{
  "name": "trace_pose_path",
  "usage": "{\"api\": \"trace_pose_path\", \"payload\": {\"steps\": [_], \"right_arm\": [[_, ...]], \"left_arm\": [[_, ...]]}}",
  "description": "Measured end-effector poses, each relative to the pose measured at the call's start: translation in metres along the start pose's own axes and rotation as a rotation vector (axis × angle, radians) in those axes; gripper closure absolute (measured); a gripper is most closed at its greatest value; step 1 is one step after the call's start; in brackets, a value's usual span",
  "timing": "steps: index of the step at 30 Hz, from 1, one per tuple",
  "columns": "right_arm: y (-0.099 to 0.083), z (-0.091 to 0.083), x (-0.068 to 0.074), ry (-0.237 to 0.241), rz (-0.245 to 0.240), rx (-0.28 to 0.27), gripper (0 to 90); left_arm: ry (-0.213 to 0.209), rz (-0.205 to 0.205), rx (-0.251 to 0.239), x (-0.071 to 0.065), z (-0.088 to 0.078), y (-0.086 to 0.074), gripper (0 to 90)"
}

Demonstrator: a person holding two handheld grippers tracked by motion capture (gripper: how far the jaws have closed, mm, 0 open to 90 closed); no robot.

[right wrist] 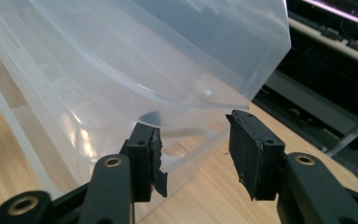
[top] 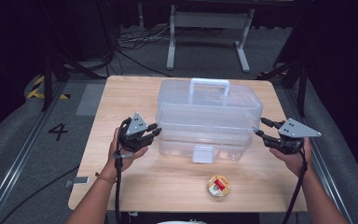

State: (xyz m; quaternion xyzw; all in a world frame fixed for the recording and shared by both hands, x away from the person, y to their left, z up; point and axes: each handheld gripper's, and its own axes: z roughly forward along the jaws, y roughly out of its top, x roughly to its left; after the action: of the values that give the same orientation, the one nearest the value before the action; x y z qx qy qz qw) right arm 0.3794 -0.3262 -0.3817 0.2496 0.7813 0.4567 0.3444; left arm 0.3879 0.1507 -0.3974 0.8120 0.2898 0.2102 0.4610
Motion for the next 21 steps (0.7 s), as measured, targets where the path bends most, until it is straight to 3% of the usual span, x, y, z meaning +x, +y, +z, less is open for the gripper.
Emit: {"api": "trace_pose_path", "payload": {"steps": [5,10,12,14,16,21], "right_arm": [[0.004,-0.001,0.002,-0.034,-0.008,-0.035,60.6],[0.009,-0.002,0.003,-0.068,0.0,-0.081,65.6],[0.011,-0.002,0.003,-0.06,0.0,-0.096,67.8],[0.013,-0.001,0.006,-0.087,-0.026,-0.103,68.9],[0.014,-0.001,0.006,-0.103,-0.026,-0.109,69.8],[0.018,-0.001,0.004,-0.118,-0.014,-0.122,70.9]], "left_arm": [[-0.011,0.029,0.014,-0.002,-0.003,-0.004,72.3],[-0.057,0.045,0.011,-0.006,-0.004,-0.007,69.3],[-0.073,0.062,0.009,-0.01,-0.004,-0.006,68.2],[-0.092,0.084,0.018,-0.013,-0.003,-0.005,67.1],[-0.084,0.097,0.034,-0.017,-0.001,-0.005,65.3],[-0.093,0.086,0.033,-0.016,-0.001,-0.006,63.9]]}}
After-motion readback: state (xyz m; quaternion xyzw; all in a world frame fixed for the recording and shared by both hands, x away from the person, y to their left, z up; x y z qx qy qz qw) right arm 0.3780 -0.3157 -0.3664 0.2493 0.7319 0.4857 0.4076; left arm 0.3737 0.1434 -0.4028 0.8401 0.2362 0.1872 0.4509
